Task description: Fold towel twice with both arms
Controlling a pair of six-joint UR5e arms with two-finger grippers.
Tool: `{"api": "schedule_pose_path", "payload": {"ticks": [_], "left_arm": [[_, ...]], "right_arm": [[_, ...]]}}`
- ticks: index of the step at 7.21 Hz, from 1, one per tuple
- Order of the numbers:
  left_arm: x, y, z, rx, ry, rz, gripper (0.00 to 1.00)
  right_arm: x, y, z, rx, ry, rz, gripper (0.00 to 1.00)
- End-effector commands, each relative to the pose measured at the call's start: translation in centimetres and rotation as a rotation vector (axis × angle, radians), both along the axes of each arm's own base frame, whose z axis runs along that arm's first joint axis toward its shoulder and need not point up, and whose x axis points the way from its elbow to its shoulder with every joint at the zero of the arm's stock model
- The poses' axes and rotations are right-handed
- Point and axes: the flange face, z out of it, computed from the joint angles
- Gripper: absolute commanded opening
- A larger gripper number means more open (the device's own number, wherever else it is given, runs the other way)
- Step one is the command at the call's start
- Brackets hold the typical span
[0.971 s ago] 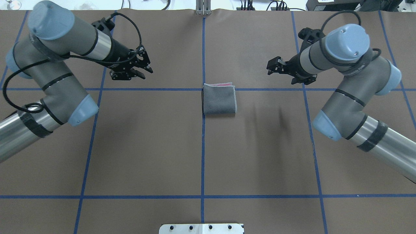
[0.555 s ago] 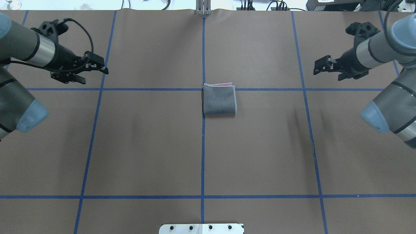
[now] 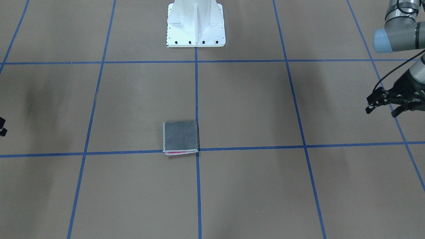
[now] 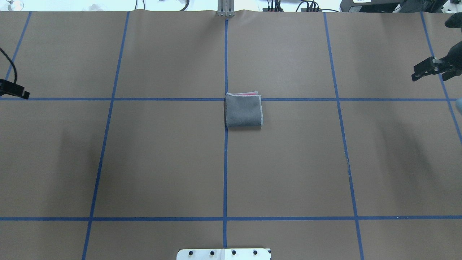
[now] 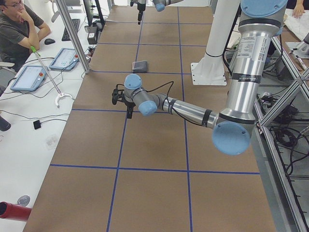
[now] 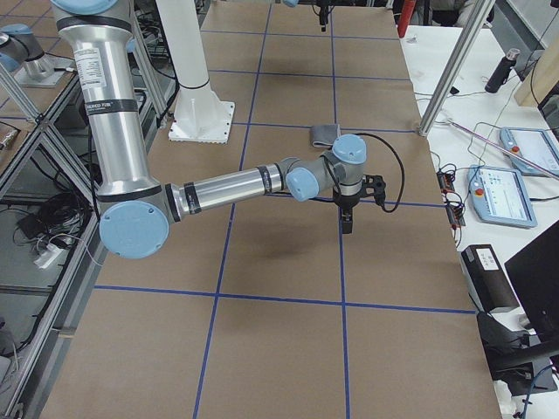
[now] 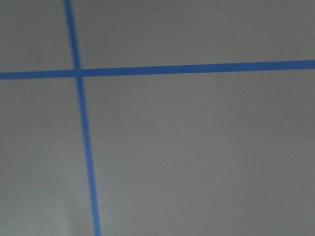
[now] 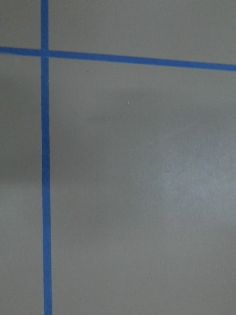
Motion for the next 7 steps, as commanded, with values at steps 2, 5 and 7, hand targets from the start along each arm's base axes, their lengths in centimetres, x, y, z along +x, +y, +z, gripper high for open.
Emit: {"api": "schedule_pose_path", "payload": {"ticks": [2,5,7], "left_arm": [[-6.8,1.0,4.9,-0.154,-0.051,0.092,0.99],[-9.5,2.1,5.0,-0.216,0.055,0.082,0.99],[-12.5,4.9,6.8,-0.245,0.059,0.028,1.0]], "right_arm": [[8.2,4.3,6.8,-0.019,0.0,-0.134,1.0],[8.3,4.5,7.4,-0.027,0.014,-0.136,1.0],[8.1,4.3,7.2,-0.022,0.008,-0.137,1.0]]}}
